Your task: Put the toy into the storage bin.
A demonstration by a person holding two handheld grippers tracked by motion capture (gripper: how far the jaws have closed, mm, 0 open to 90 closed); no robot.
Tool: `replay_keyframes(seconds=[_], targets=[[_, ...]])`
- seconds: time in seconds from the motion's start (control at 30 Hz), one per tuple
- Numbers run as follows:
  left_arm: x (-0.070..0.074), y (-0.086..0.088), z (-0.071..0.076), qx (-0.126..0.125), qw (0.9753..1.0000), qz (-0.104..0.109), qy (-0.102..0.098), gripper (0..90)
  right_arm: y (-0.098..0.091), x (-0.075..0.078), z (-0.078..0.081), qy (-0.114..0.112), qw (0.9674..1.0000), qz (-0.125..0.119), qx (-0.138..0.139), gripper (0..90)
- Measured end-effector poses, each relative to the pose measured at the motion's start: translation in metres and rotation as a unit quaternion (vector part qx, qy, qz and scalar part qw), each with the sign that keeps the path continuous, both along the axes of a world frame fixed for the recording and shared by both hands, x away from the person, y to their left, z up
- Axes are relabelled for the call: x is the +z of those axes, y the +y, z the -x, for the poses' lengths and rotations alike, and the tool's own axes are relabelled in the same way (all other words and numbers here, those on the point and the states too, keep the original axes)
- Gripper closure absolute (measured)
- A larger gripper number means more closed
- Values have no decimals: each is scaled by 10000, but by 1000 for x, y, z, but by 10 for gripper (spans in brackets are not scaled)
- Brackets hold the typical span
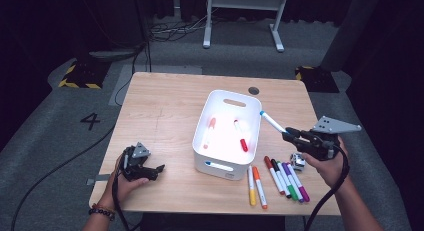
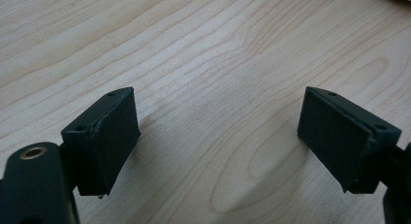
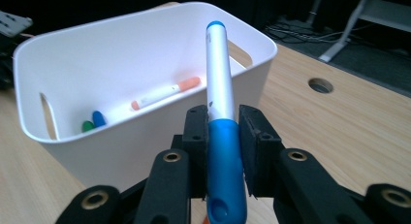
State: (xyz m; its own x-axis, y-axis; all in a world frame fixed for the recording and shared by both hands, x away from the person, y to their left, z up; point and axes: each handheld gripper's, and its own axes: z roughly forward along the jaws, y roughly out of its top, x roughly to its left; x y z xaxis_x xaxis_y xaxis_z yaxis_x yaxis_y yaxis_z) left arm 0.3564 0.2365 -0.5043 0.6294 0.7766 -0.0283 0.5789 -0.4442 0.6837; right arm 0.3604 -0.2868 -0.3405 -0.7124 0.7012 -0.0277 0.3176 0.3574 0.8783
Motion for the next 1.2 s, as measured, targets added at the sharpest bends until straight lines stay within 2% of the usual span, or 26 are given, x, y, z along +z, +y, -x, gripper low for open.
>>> replay_keyframes(seconds=[0.1,0.27,0.33,0.5,0.63,0.73,0.93,1.03,1.2], targets=[[0,0,0,-2,10000,0,1,149,9,6,-6,-25,9999,97,134,745],[0,0,0,-7,10000,-8,3,149,32,11,-16,64,9989,205,406,745],[0,0,0,-3,10000,-1,2,149,42,11,-20,63,9980,335,539,745],[0,0,0,-3,10000,-2,1,149,65,11,-28,191,9960,445,756,745],[0,0,0,-3,10000,-2,1,149,80,12,-32,282,9927,534,1040,745],[0,0,0,-4,10000,1,0,149,90,11,-36,343,9895,715,1209,745],[0,0,0,-4,10000,1,0,149,107,11,-46,618,9823,848,1554,745],[0,0,0,-4,10000,0,0,149,116,11,-50,723,9771,1011,1730,745],[0,0,0,-1,10000,-6,4,149,130,6,-54,905,9653,1430,1986,744]])
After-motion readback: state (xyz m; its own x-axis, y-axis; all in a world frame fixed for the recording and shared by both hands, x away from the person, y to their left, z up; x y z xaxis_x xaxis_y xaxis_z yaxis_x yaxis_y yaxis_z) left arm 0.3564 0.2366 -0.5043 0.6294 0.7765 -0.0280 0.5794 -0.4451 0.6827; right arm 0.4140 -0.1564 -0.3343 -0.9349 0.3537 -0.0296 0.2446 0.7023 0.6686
